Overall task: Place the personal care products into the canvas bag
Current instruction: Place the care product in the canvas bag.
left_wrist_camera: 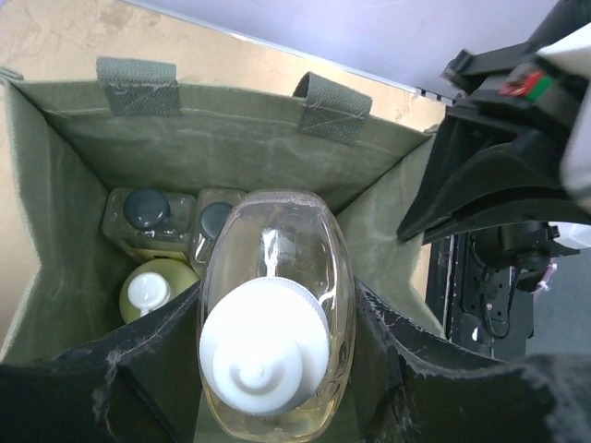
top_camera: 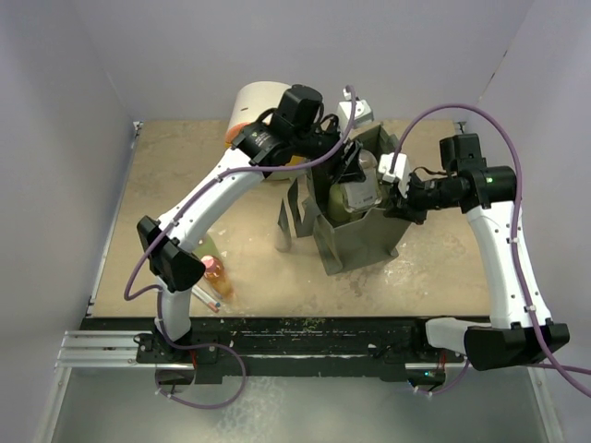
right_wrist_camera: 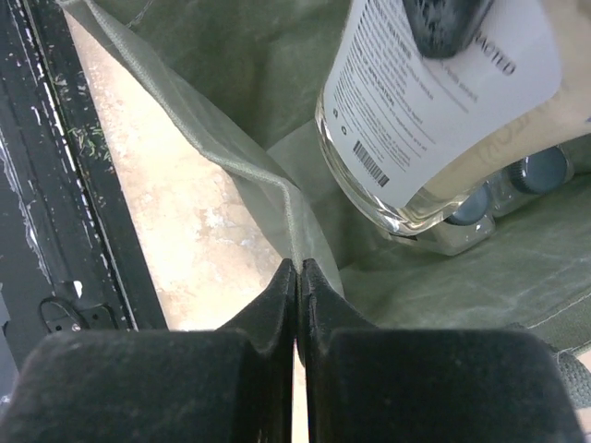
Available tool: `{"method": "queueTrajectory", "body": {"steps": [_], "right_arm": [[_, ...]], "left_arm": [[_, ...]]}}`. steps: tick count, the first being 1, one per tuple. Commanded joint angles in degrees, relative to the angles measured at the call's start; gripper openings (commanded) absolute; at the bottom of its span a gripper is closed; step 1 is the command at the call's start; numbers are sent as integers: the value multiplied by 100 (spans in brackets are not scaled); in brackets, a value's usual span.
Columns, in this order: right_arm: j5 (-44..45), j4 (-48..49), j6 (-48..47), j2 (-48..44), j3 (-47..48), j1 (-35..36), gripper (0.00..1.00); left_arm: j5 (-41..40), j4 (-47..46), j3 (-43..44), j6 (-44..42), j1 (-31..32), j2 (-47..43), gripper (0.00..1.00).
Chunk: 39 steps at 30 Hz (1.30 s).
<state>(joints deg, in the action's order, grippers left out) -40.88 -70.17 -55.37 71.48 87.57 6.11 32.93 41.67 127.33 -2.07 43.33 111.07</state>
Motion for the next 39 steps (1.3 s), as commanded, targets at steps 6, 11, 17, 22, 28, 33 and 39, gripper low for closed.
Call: {"method": "queueTrajectory", "body": {"steps": [6, 11, 17, 22, 28, 33, 39], "right_arm": [[-451, -67, -116, -390, -114, -14, 0], [-491, 37, -5, -420, -143, -18, 0], [-500, 27, 75, -387, -136, -19, 0], [-476, 108, 97, -487, -241, -14, 0], [-464, 162, 148, -552, -327, -13, 0], [-439, 150, 135, -587, -337, -13, 0], [-462, 143, 106, -618, -354, -13, 0]], "left_arm": [[311, -1588, -487, 151, 21, -314, 0], [516, -1787, -588, 285, 42, -85, 0], [727, -2047, -942, 346, 136, -28, 0], [881, -2347, -1194, 333, 260, 69, 0], [1041, -2764, -1477, 365, 406, 238, 0], [989, -2873, -1422, 237, 462, 437, 0], [840, -2762, -1403, -1, 513, 633, 0]]}}
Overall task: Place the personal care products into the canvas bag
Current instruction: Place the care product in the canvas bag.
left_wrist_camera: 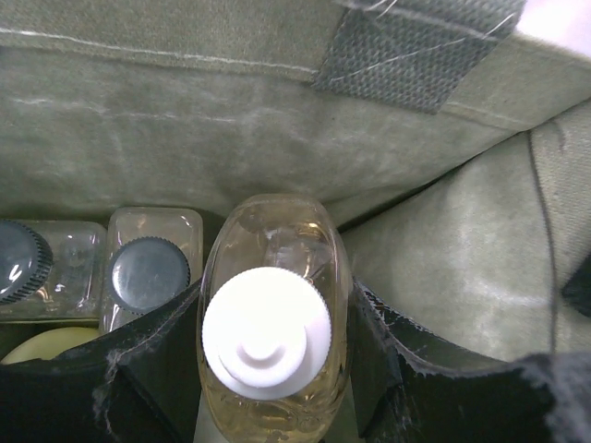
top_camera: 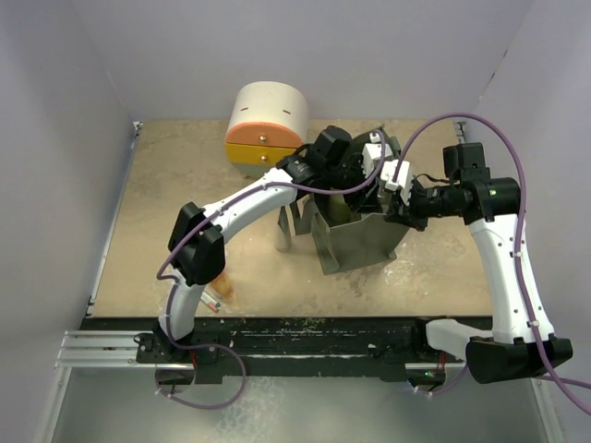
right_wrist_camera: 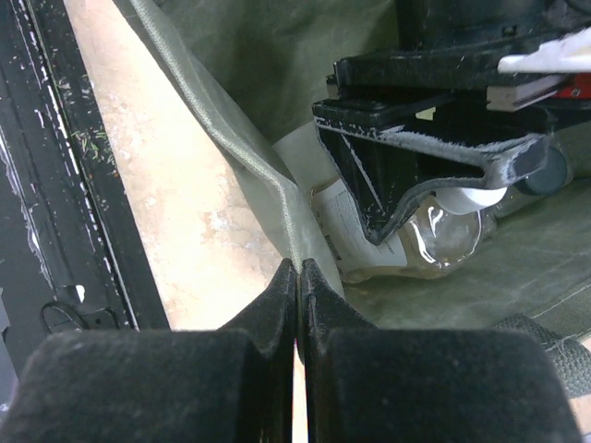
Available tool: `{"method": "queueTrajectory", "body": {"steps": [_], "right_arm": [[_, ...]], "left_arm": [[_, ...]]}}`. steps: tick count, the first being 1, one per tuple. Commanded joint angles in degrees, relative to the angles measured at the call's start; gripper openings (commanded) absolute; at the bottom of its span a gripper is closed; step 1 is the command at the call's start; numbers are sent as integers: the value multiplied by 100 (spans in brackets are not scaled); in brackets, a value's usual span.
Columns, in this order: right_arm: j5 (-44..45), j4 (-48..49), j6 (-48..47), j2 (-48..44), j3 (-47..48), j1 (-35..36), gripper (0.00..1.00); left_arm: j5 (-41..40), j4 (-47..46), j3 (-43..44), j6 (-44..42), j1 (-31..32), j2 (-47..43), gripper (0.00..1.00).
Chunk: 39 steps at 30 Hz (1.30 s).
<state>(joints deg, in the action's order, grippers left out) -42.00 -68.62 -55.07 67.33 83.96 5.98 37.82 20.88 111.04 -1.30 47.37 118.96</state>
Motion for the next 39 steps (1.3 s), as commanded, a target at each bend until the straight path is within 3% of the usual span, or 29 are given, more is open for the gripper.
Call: {"method": "queueTrajectory", "body": {"steps": [1, 21, 39], "right_arm": [[-359, -9, 82, -203, 6, 0, 0], [-340, -103, 25, -142, 37, 0, 0], [-239, -125, 16, -91, 128, 1, 0]], "left_arm": [[327, -687, 215, -107, 118, -123, 0], [-292, -900, -39, -688, 343, 458, 0], [-619, -884, -410, -1067, 535, 525, 19]]}}
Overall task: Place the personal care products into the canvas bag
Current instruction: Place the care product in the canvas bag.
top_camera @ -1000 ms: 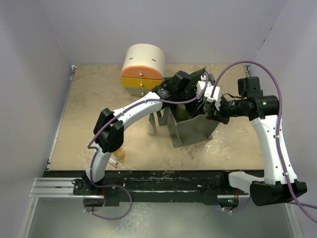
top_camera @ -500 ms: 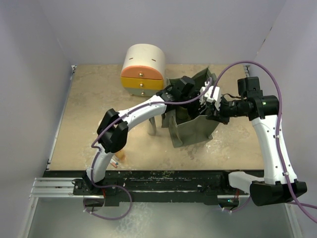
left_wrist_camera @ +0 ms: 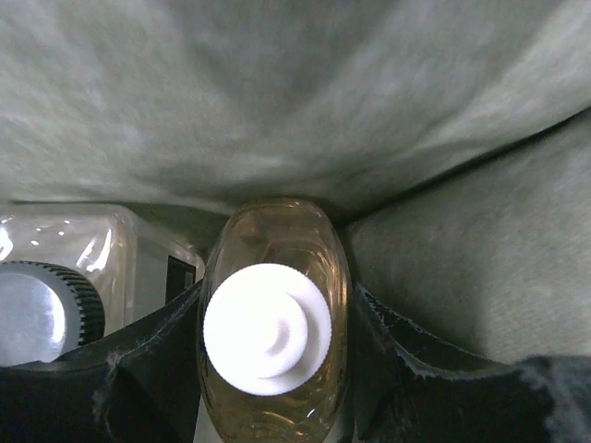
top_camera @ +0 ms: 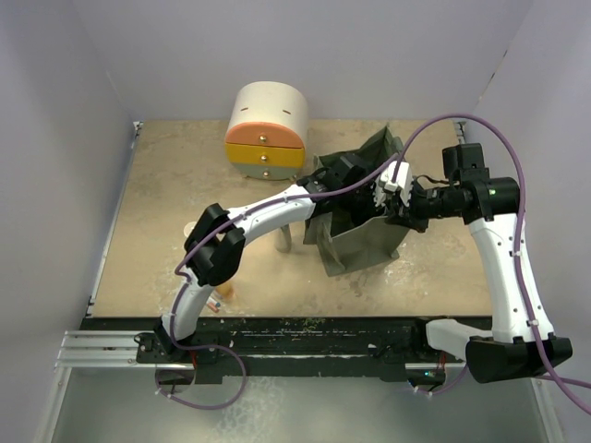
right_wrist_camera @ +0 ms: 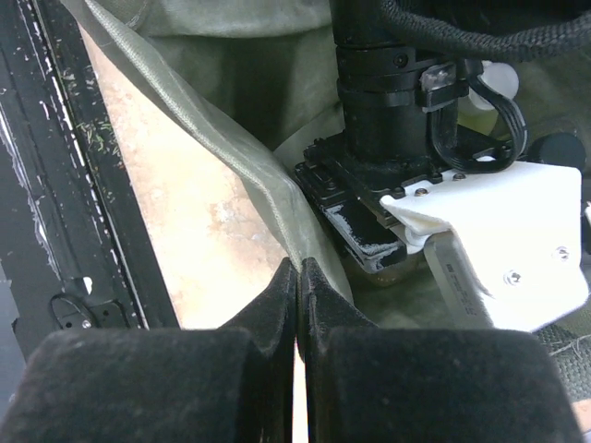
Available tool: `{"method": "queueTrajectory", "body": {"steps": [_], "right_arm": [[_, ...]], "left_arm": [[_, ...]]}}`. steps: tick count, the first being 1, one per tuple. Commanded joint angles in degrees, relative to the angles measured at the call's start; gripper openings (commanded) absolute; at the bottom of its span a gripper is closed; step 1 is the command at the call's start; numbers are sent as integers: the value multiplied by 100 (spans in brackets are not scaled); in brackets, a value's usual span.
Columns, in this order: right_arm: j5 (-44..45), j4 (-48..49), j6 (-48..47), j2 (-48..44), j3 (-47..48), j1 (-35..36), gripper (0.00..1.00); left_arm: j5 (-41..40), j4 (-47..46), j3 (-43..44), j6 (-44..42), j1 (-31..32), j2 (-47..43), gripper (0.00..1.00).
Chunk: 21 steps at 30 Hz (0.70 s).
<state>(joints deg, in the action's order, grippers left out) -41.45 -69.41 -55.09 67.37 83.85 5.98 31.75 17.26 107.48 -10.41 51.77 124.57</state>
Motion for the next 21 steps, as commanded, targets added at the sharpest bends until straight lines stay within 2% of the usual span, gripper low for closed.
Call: {"method": "queueTrajectory", "body": {"steps": [1, 21], "right_arm": [[-293, -44, 26, -93, 140, -1, 0], [-268, -90, 30, -49, 77, 0, 0]], "left_arm": [[-17, -521, -84, -165, 95, -32, 20], [212, -319, 106, 75, 101, -188, 67]]}}
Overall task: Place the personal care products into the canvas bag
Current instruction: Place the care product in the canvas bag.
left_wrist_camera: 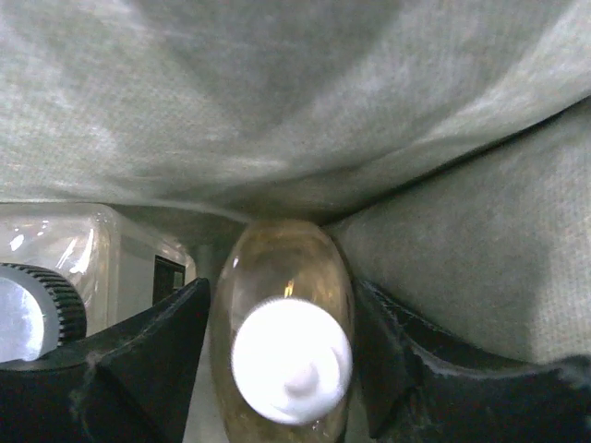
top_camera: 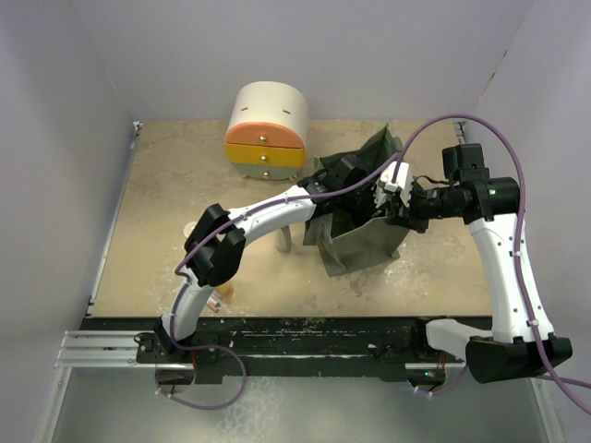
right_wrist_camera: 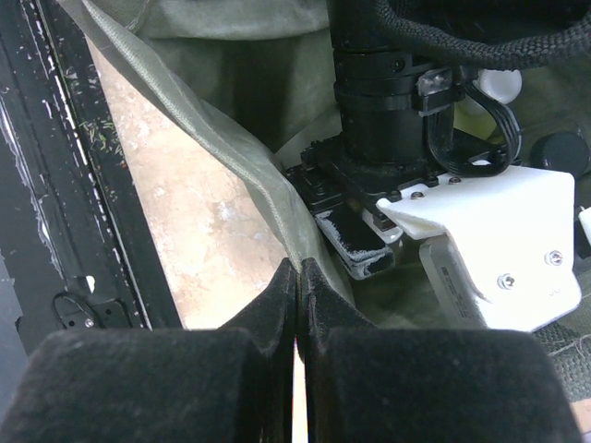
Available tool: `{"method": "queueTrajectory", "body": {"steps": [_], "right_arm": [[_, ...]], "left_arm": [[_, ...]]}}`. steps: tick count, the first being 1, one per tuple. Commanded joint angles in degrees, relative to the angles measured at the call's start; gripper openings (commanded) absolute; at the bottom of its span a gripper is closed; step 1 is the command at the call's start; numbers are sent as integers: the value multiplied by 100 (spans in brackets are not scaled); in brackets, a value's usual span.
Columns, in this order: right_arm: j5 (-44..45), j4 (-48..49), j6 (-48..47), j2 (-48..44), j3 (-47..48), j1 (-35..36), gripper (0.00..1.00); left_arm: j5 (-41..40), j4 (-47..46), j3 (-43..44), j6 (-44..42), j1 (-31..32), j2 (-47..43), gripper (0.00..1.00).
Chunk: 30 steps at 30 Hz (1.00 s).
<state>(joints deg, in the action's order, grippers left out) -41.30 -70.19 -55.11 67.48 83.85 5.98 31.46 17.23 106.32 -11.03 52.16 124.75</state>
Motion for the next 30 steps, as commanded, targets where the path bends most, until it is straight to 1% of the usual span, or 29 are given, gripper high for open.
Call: {"method": "queueTrajectory", "body": {"steps": [1, 4, 8, 25, 30], "right_arm": [[-282, -18, 31, -60, 83, -3, 0], [-281, -38, 24, -48, 87, 0, 1], [-275, -46, 24, -53, 84, 0, 1], [-317, -72, 17, -87, 78, -6, 3], [-373, -91, 13, -86, 97, -3, 3]], "left_arm": [[262, -317, 222, 161, 61, -233, 69], [335, -317, 236, 201, 63, -297, 76], [348, -271, 263, 205, 59, -365, 79], [357, 122, 283, -252, 34, -1006, 81], [558, 229, 283, -320, -66, -1272, 80]]}}
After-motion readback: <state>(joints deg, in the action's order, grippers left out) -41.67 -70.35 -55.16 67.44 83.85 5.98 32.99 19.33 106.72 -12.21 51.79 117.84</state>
